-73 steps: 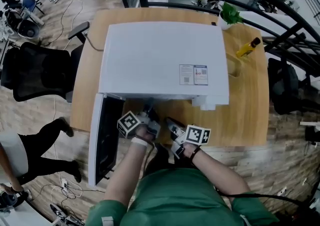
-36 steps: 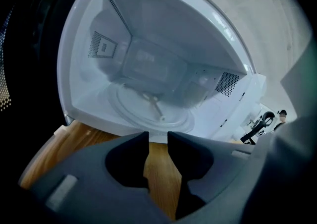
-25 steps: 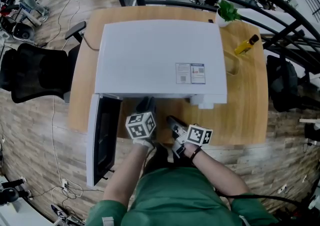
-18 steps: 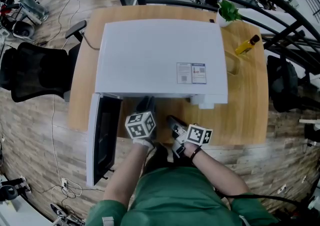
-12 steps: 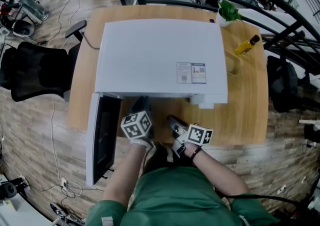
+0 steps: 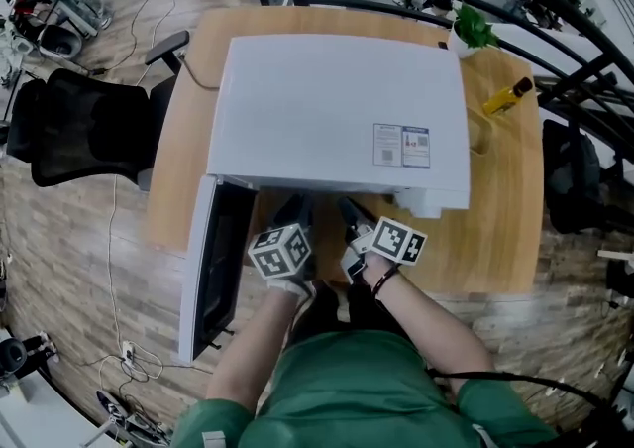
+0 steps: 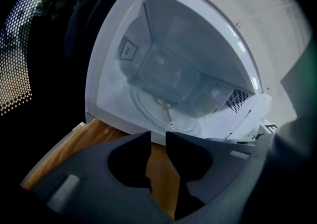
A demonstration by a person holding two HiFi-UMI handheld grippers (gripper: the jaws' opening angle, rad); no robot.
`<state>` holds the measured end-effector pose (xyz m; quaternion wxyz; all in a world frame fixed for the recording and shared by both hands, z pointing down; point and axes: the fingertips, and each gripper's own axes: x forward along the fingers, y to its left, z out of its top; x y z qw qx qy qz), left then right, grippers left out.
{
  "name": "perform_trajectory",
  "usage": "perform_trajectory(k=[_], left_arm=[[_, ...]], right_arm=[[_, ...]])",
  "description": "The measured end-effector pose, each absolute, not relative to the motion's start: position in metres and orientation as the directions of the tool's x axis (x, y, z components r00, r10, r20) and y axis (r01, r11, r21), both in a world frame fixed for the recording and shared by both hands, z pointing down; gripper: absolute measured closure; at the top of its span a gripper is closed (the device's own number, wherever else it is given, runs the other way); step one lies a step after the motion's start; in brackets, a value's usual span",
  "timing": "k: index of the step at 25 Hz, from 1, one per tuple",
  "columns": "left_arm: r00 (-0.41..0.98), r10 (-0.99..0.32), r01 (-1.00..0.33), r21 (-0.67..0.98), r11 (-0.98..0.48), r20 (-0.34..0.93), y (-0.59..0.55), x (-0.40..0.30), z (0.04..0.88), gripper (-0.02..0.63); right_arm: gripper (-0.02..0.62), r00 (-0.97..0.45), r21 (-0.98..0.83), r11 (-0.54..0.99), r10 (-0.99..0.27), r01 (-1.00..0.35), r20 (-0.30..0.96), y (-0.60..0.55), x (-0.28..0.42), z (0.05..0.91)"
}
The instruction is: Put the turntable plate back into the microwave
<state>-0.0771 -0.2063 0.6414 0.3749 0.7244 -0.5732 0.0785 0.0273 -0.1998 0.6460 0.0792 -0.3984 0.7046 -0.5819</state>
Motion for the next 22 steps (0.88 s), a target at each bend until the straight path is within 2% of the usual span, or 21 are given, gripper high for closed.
perform_trajectory(k=[22], left_arm=[[0.392,-0.75,-0.853,0.517,-0.079,0.533,-0.229,-0.072,0.644,0.532]], right_arm=[[0.574,-0.672,-0.872,-0.034,-0.623,-0.488,0.4,-0.231,0.0,0.65]])
